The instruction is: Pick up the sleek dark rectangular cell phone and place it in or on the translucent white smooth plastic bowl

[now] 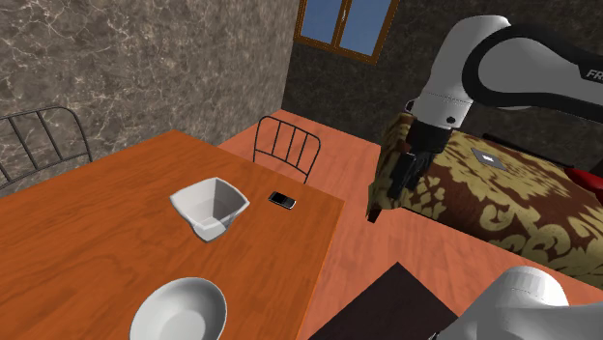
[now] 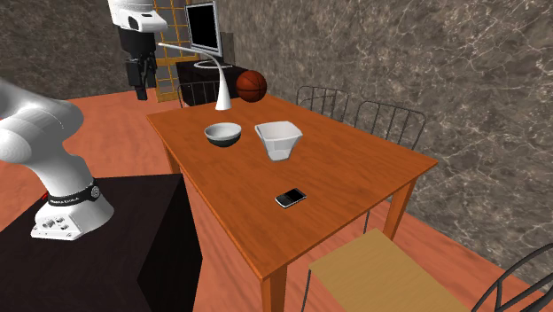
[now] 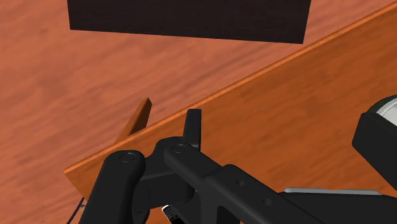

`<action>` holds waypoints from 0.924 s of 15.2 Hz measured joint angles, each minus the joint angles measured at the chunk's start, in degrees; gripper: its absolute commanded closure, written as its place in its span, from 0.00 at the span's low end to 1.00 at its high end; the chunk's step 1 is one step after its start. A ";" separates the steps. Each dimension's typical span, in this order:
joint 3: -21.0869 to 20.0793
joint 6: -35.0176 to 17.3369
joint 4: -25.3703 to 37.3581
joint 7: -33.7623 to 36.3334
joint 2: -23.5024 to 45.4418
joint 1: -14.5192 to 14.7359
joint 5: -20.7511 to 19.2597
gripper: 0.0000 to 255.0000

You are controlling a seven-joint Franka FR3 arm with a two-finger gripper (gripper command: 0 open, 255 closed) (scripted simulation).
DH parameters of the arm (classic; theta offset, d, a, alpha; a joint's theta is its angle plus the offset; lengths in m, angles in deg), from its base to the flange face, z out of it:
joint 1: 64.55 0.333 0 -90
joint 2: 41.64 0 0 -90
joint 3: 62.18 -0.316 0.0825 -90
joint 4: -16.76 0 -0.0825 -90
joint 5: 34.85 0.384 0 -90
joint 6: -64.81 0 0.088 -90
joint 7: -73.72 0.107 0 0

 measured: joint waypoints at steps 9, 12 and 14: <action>0.83 -13.74 -2.41 -3.96 10.26 0.11 -1.45 0.00; 1.29 -19.42 -2.56 -5.68 15.28 0.08 -1.96 0.00; 1.72 -23.52 -2.97 -7.01 18.70 -0.02 -2.32 0.00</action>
